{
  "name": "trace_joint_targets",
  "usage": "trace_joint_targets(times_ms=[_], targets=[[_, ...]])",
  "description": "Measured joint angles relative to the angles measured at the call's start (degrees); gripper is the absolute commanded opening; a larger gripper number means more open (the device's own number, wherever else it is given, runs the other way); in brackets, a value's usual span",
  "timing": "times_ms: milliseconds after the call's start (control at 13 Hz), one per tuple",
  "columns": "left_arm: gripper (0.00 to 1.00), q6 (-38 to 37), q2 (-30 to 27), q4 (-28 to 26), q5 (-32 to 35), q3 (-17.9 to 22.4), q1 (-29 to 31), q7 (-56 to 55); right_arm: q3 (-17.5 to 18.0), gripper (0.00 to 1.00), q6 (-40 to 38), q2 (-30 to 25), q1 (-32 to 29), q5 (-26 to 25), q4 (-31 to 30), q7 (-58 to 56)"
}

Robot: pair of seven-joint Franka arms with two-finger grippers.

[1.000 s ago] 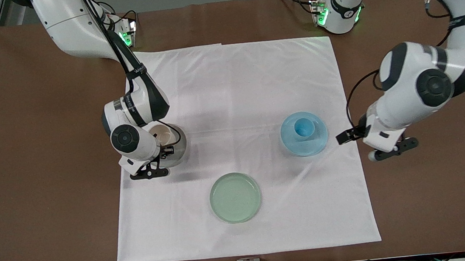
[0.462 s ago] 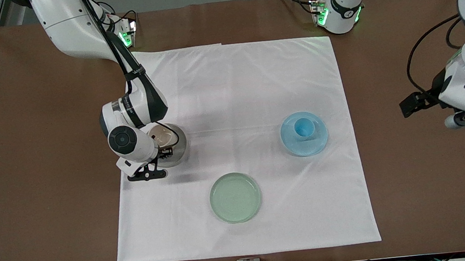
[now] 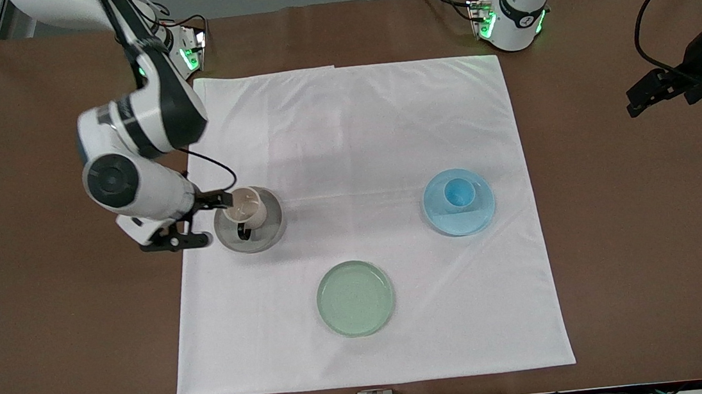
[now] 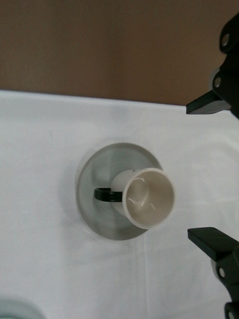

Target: Place blue cup in blue plate and white mug in gray plate

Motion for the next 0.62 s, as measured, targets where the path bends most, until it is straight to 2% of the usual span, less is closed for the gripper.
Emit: trace_joint_targets(times_ms=[77, 154, 385, 615], targets=[[1.00, 0.00, -1.58, -1.73, -0.07, 3.29, -2.97, 0.25, -0.22, 1.00, -4.20, -4.20, -1.97, -0.31, -0.06, -0.31], [1.00, 0.00, -2.91, -3.18, -0.08, 4.91, -4.61, 0.43, -0.30, 1.00, -7.44, -7.72, -4.24, -1.22, -0.37, -1.29], [1.00, 0.00, -4.71, -5.23, -0.13, 3.79, -5.19, 0.51, -0.51, 1.00, -11.02, -13.82, -12.21, -2.62, -2.67, -8.71], [1.00, -0.05, -4.76, -5.52, -0.13, 2.67, -5.18, 0.51, -0.69, 1.00, -10.54, -14.98, -19.92, -2.77, -4.13, -16.69]])
